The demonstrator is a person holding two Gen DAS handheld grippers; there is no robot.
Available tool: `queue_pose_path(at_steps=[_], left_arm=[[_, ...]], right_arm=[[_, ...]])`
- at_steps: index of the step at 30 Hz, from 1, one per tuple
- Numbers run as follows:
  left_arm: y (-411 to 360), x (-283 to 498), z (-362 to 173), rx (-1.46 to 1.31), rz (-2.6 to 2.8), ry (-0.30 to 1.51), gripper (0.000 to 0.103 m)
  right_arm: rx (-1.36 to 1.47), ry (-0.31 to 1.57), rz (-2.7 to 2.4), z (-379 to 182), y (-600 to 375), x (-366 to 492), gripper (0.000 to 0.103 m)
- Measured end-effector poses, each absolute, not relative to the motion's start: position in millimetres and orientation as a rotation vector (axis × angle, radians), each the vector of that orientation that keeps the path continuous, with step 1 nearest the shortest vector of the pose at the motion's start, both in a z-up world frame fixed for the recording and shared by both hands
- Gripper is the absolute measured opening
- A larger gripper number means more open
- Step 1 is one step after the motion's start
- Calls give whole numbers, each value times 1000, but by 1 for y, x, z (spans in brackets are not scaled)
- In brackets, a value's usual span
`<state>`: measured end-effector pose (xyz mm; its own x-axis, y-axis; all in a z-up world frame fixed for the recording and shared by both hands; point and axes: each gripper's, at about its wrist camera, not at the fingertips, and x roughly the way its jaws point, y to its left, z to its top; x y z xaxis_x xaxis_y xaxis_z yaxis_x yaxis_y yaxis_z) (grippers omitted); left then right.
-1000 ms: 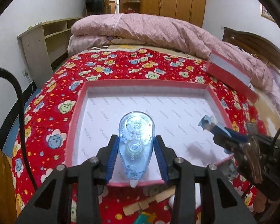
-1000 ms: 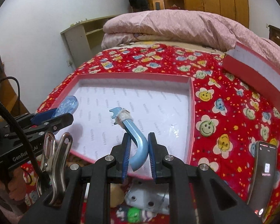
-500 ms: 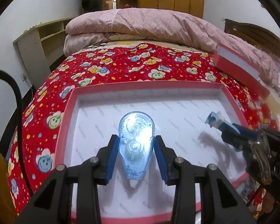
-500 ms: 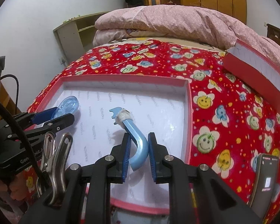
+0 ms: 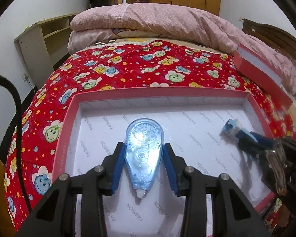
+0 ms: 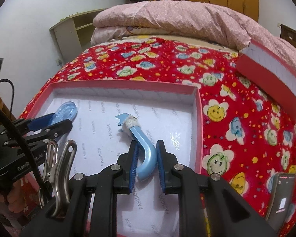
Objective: Organize rigid objects
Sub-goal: 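Carry the tape with the left tool while the right tool carries the hook into the tray, then open the left tool releasing the tape while the right tool releases the hook, then withdraw both tools from the tray back toward the pile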
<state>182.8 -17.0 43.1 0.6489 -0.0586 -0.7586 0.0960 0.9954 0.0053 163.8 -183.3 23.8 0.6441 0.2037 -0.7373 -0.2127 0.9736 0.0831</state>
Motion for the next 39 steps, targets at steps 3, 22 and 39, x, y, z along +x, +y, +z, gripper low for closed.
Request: queue_pose_path(at_steps=[3, 22, 39], left_arm=[[-18, 183, 42, 46, -84, 854, 41], [-12, 167, 62, 71, -42, 835, 73], [-6, 88, 92, 63, -35, 789, 74]], right_arm=[[-6, 836, 243, 23, -184, 163, 20], [9, 834, 279, 38, -185, 151, 34], [54, 803, 361, 59, -187, 78, 34]])
